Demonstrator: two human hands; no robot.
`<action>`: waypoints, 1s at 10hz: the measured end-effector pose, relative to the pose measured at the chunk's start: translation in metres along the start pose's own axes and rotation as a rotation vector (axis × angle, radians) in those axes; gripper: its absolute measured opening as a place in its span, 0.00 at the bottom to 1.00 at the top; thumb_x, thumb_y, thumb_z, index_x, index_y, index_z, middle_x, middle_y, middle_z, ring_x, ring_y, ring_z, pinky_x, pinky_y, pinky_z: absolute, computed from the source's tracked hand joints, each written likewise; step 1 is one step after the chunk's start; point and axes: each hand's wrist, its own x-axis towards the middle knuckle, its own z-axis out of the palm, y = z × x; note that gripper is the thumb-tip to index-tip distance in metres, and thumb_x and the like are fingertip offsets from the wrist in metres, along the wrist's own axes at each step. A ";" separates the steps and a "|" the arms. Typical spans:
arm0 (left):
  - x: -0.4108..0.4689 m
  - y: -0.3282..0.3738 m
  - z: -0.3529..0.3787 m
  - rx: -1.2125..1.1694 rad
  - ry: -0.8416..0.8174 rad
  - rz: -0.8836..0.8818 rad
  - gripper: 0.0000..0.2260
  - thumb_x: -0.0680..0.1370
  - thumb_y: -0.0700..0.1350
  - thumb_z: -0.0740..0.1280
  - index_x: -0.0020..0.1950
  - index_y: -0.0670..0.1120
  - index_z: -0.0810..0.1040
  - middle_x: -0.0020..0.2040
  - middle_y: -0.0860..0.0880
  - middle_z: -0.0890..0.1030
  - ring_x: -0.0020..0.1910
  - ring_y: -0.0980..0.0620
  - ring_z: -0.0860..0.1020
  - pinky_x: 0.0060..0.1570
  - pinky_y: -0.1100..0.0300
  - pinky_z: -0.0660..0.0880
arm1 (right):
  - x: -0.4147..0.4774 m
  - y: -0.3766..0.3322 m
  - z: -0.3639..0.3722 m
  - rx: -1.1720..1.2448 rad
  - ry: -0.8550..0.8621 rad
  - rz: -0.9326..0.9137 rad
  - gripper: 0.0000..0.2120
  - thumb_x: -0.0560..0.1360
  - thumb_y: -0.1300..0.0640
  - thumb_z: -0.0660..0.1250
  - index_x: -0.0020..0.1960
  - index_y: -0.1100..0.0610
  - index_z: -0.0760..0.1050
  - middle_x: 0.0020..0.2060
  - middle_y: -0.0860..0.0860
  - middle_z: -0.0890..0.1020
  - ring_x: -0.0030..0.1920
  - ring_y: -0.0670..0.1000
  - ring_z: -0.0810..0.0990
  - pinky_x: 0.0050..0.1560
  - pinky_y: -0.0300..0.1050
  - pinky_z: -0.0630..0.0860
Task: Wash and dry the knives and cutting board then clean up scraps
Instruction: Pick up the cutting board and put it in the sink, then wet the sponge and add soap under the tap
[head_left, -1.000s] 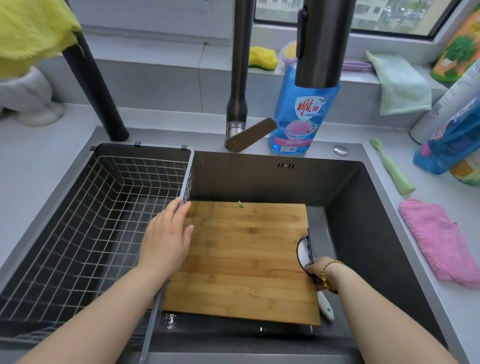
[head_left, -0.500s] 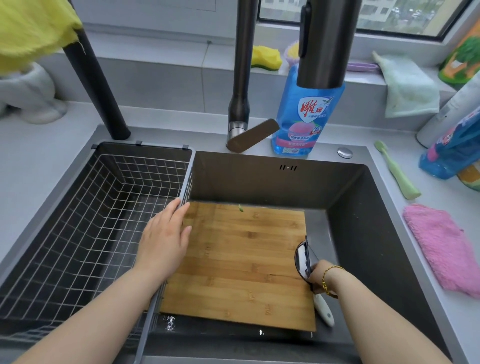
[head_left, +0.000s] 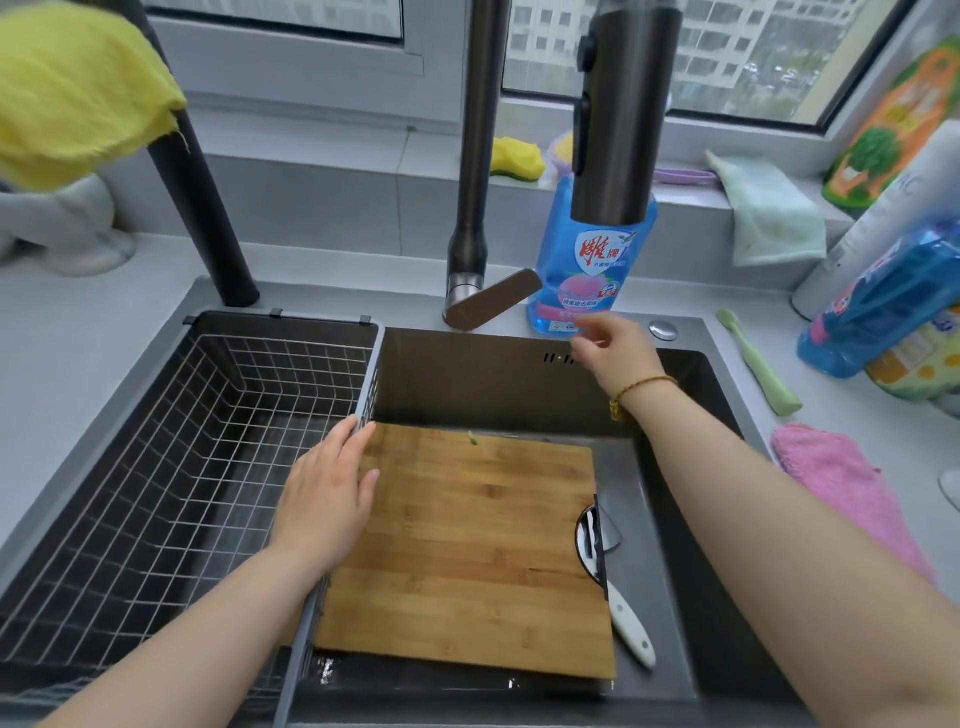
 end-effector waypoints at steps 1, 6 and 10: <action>0.003 0.002 -0.004 0.009 -0.010 -0.006 0.23 0.81 0.46 0.55 0.75 0.46 0.54 0.76 0.49 0.54 0.73 0.50 0.58 0.70 0.57 0.54 | 0.013 -0.040 -0.006 0.012 0.068 -0.147 0.17 0.78 0.59 0.60 0.66 0.58 0.68 0.61 0.54 0.75 0.61 0.52 0.73 0.59 0.39 0.70; 0.013 -0.001 0.000 -0.031 0.013 -0.011 0.22 0.81 0.45 0.55 0.75 0.47 0.56 0.76 0.50 0.55 0.73 0.50 0.59 0.70 0.58 0.55 | 0.037 -0.066 0.005 -0.303 -0.055 -0.231 0.13 0.78 0.59 0.60 0.59 0.61 0.75 0.55 0.57 0.79 0.57 0.54 0.76 0.61 0.47 0.74; 0.014 0.000 0.000 -0.029 0.009 -0.013 0.22 0.81 0.46 0.54 0.75 0.47 0.56 0.76 0.51 0.54 0.73 0.50 0.58 0.70 0.58 0.54 | 0.035 -0.062 0.007 -0.360 -0.079 -0.209 0.15 0.78 0.55 0.60 0.62 0.58 0.74 0.56 0.56 0.79 0.58 0.55 0.76 0.62 0.50 0.74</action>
